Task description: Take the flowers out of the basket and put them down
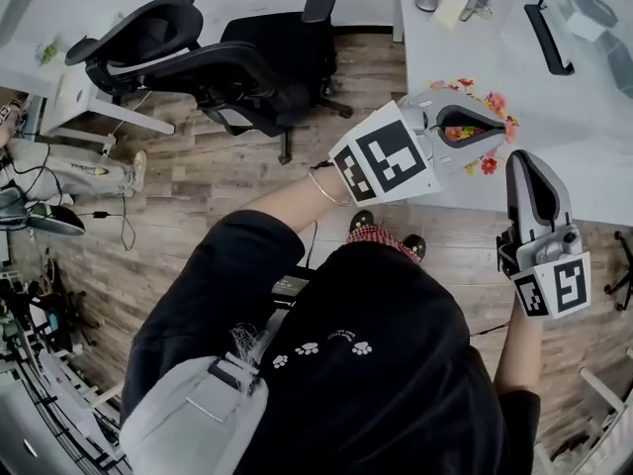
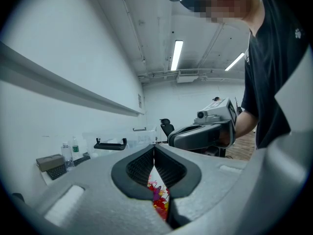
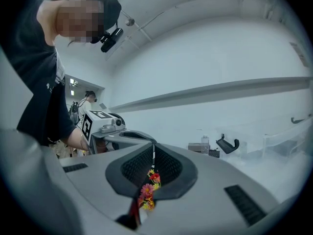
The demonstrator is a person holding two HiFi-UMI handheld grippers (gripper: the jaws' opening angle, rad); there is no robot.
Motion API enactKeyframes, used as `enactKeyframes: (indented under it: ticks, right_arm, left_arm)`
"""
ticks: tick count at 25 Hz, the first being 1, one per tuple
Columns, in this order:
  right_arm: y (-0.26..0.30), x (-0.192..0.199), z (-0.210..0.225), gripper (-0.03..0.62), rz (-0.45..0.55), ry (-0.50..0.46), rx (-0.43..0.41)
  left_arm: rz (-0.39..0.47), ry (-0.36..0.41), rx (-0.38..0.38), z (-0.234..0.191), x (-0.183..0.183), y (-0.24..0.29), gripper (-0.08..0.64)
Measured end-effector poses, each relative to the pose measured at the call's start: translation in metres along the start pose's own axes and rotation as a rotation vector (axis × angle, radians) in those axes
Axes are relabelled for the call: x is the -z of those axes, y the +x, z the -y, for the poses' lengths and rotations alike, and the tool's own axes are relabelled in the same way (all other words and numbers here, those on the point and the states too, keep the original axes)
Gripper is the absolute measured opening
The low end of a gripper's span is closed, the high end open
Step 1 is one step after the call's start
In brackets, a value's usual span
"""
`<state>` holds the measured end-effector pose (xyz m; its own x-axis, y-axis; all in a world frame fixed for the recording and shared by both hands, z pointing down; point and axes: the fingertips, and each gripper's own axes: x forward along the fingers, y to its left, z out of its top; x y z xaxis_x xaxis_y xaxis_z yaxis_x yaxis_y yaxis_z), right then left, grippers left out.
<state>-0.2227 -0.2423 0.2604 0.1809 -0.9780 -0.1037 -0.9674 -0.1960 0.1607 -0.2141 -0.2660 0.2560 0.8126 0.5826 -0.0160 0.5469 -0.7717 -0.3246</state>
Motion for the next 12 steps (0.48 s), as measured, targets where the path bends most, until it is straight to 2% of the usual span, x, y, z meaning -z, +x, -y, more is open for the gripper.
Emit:
enactKeyframes:
  ticks: [5,12]
  right_arm:
    - [-0.003,0.002,0.012,0.011,0.022,0.091,0.032]
    - [-0.003,0.0,0.018,0.011,0.027,0.089,0.052]
  left_arm:
    - [0.008,0.004,-0.006,-0.001,-0.002,0.001,0.008]
    - [0.007,0.007,-0.003,-0.002,-0.003,0.004,0.006]
